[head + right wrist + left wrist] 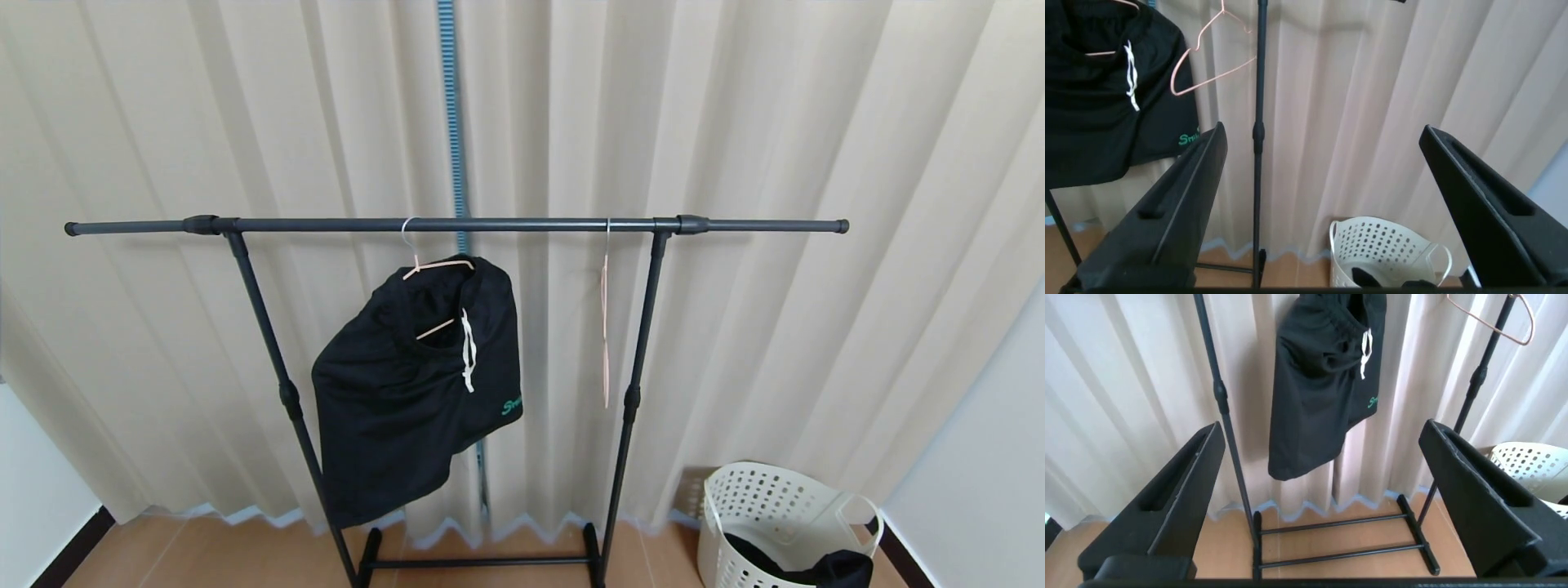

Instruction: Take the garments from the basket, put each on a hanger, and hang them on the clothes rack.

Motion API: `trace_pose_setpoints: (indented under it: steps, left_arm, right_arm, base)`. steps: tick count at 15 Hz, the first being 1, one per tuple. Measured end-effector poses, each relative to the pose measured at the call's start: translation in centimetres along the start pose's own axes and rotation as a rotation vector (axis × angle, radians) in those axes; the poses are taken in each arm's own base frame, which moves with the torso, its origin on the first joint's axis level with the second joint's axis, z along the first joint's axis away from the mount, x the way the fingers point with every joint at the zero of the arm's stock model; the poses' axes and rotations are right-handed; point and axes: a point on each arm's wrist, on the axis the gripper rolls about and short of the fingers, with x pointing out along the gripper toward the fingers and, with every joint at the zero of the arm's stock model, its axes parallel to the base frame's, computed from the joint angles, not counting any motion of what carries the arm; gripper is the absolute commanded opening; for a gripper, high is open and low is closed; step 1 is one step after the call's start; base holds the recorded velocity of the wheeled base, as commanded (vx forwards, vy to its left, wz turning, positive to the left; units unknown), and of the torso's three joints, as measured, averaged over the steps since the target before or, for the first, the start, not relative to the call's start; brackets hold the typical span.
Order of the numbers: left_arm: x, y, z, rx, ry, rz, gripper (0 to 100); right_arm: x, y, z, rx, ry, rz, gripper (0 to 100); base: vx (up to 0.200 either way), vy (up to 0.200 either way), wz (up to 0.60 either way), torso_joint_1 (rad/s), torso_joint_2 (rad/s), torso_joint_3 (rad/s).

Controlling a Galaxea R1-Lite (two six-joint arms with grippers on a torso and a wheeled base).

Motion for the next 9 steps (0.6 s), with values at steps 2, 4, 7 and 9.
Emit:
trace_pose_setpoints:
  steps: [2,4,7,9]
  left_arm:
    - [0.0,0.0,0.0,-0.001,-0.001,0.0,100]
    - [0.0,0.0,0.01,-0.003,-0.002,-0.002,100]
    - [0.0,0.0,0.0,-0.004,-0.001,-0.002,100]
    - [0.0,0.0,0.0,-0.005,-0.001,-0.002,100]
  right_arm:
    - [0.0,0.0,-0.01,-0.009,0.001,0.002,100]
    - [0.0,0.01,-0.01,-0.01,0.001,0.003,100]
    - [0.0,0.0,-0.01,-0.01,0.001,0.004,100]
    - [0.0,0.01,-0.02,-0.011,0.001,0.005,100]
  base:
    - [0.0,0.0,0.0,0.0,0.0,0.0]
    - [0.0,0.0,0.0,-0.1,0.22,0.119]
    - [0.0,0.0,0.0,-0.142,0.34,0.185]
    - [0.0,0.0,0.0,-0.151,0.34,0.2]
